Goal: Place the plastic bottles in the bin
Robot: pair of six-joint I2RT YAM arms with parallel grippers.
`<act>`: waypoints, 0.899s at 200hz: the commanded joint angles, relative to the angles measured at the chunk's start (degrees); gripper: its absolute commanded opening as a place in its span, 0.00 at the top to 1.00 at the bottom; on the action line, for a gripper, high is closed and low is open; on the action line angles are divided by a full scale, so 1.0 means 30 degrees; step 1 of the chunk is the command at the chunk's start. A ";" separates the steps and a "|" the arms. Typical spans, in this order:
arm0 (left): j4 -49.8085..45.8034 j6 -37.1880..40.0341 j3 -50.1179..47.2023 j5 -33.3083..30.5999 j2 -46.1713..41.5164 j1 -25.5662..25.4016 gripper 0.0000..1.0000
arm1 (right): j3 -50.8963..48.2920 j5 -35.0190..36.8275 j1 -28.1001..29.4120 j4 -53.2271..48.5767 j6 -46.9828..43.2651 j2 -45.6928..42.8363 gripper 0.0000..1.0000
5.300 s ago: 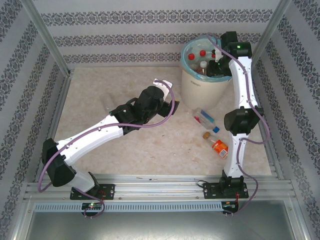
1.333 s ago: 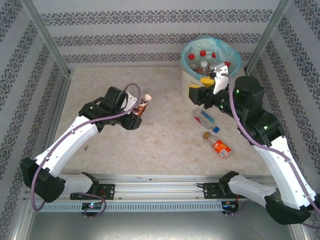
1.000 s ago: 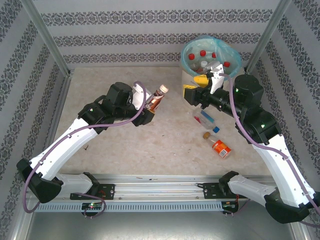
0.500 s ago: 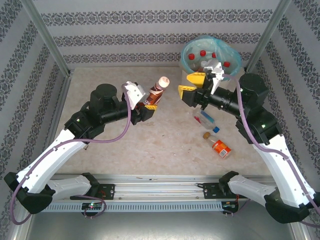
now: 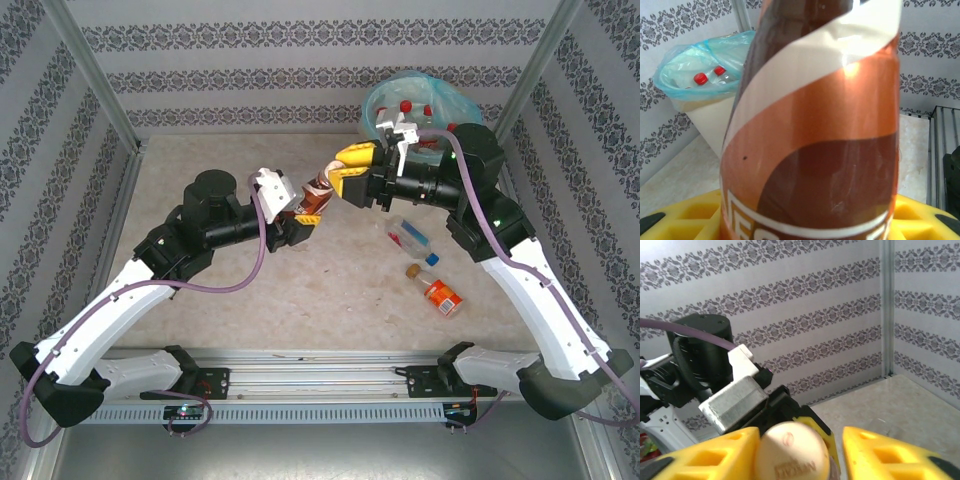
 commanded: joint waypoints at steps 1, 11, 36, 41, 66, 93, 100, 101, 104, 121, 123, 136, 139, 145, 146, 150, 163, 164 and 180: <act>0.1212 0.0941 0.0039 0.0944 0.0074 -0.0301 0.59 | 0.0569 -0.0776 0.0241 0.0577 0.0082 -0.0021 0.57; 0.1185 0.1057 0.0112 0.1028 0.0161 -0.0301 0.59 | 0.0526 -0.0720 0.0241 0.0463 0.0002 -0.0066 0.57; 0.1482 0.1223 0.0018 0.1165 0.0308 -0.0299 0.59 | 0.0583 -0.0759 0.0241 -0.0108 -0.0194 0.0094 0.57; 0.1528 0.1226 0.0042 0.1200 0.0340 -0.0301 0.59 | 0.0584 -0.0772 0.0239 -0.0167 -0.0173 0.0143 0.57; 0.1798 0.1242 0.0105 0.1385 0.0447 -0.0301 0.59 | 0.0612 -0.1046 0.0270 -0.0342 -0.0197 0.0328 0.57; 0.2272 0.1099 0.0072 0.1432 0.0539 -0.0301 0.58 | 0.0997 -0.0980 0.0299 -0.1256 -0.0688 0.0718 0.56; 0.2292 0.1102 0.0090 0.1470 0.0576 -0.0301 0.58 | 0.1106 -0.0959 0.0299 -0.1503 -0.0823 0.0789 0.58; 0.2294 0.1084 0.0097 0.1471 0.0592 -0.0301 0.58 | 0.1123 -0.0955 0.0299 -0.1518 -0.0847 0.0793 0.59; 0.2308 0.1094 0.0104 0.1473 0.0620 -0.0301 0.59 | 0.1139 -0.0890 0.0299 -0.1558 -0.0856 0.0797 0.60; 0.2324 0.1124 0.0163 0.1421 0.0772 -0.0297 0.58 | 0.0968 -0.0807 0.0301 -0.1425 -0.1000 0.0754 0.71; 0.2341 0.1124 0.0163 0.1401 0.0802 -0.0300 0.58 | 0.0944 -0.0805 0.0300 -0.1419 -0.1013 0.0743 0.72; 0.2518 0.1119 0.0141 0.1356 0.0899 -0.0301 0.57 | 0.0879 -0.0699 0.0299 -0.1351 -0.1176 0.0706 0.78; 0.2592 0.1124 0.0109 0.1356 0.0908 -0.0301 0.57 | 0.0892 -0.0649 0.0299 -0.1357 -0.1205 0.0709 0.79; 0.2774 0.1087 0.0054 0.1304 0.0928 -0.0279 0.55 | 0.0906 -0.0515 0.0283 -0.1380 -0.1275 0.0738 0.82; 0.2814 0.1077 0.0050 0.1301 0.0929 -0.0290 0.54 | 0.0921 -0.0499 0.0277 -0.1384 -0.1278 0.0739 0.83; 0.3038 0.0995 -0.0021 0.1208 0.0957 -0.0296 0.53 | 0.0984 -0.0313 0.0271 -0.1451 -0.1348 0.0788 0.85; 0.3857 0.0677 -0.0266 0.0560 0.1010 -0.0301 0.46 | 0.1251 0.0436 0.0183 -0.1736 -0.1403 0.0928 0.94; 0.3927 0.0667 -0.0286 0.0504 0.1029 -0.0301 0.45 | 0.1269 0.0475 0.0183 -0.1752 -0.1415 0.0936 0.95; 0.4631 0.0601 -0.0419 -0.0425 0.1206 -0.0302 0.33 | 0.1727 0.1926 0.0045 -0.2080 -0.1395 0.1112 1.00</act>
